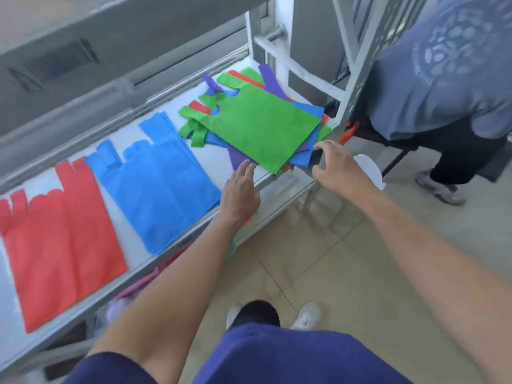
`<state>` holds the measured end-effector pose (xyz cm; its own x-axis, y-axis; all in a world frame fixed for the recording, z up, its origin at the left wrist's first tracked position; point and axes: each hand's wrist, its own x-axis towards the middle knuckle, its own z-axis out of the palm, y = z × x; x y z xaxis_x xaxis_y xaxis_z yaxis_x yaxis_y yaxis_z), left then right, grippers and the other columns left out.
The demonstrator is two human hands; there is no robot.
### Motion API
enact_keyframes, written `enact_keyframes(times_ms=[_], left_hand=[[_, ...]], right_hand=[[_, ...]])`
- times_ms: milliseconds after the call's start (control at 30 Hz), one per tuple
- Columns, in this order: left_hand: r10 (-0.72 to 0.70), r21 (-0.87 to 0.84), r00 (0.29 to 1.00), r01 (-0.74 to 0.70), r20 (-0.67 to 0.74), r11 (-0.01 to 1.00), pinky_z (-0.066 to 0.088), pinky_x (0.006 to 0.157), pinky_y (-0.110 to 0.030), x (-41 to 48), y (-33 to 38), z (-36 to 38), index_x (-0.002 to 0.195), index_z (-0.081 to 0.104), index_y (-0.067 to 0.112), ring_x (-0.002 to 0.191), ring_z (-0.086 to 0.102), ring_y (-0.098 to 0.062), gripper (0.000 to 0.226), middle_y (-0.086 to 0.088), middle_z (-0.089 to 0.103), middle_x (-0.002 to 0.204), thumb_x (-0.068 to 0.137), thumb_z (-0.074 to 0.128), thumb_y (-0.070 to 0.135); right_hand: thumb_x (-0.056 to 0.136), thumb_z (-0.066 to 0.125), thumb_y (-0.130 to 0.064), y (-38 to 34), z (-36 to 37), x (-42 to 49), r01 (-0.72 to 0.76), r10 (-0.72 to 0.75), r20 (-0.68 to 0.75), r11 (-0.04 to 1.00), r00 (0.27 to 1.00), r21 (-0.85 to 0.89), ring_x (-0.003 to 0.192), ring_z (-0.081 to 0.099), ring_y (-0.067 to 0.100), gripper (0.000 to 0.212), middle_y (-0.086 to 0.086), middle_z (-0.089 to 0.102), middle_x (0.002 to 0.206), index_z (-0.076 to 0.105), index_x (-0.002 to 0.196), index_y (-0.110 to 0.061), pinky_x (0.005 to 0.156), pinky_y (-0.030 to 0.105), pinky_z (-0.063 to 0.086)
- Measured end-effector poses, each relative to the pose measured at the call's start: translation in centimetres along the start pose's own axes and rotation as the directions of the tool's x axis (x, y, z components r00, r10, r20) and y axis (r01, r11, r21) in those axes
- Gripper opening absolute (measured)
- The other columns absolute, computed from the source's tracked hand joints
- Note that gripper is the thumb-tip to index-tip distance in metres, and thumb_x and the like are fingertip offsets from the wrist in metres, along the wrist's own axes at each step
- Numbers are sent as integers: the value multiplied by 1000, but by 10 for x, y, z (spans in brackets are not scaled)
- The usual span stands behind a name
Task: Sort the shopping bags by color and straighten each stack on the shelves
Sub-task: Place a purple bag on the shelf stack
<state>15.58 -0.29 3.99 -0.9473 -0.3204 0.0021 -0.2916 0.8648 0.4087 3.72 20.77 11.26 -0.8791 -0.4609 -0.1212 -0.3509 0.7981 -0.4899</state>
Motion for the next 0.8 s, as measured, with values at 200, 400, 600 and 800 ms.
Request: enact_keyframes(times_ms=[200,400,600,800], left_hand=[[-121,-72,992,119,-34,990,45,111,-40,35,3,27,143,54,7,129,56,-29,60,-10,59,143,85,52,-9],[23,92,989,-36,143,995,36,121,-46,81,-3,54,158,36,15,147,35,-28,76,-9,36,163,92,71,30],[-28,201,987,-4,157,979,43,108,-47,98,-1,55,157,38,31,143,36,-28,76,-4,33,162,90,72,41],[-50,219,985,13,163,976,46,109,-47,102,-1,46,152,45,43,140,43,-25,56,2,37,163,99,62,45]], right_hand=[[93,64,-14,2,8,85,162,-153,165,986,974,-47,136,47,34,54,16,54,145,50,145,-5,116,42,37],[94,62,-12,2,41,154,281,-242,322,956,915,-83,138,42,30,54,12,50,147,47,146,-8,117,42,36],[94,66,-27,20,61,188,468,-314,503,857,805,-215,153,28,24,67,3,32,166,39,154,-17,123,53,30],[89,68,-41,45,63,210,620,-450,530,759,719,-197,144,34,25,64,-2,34,160,43,146,-26,112,53,39]])
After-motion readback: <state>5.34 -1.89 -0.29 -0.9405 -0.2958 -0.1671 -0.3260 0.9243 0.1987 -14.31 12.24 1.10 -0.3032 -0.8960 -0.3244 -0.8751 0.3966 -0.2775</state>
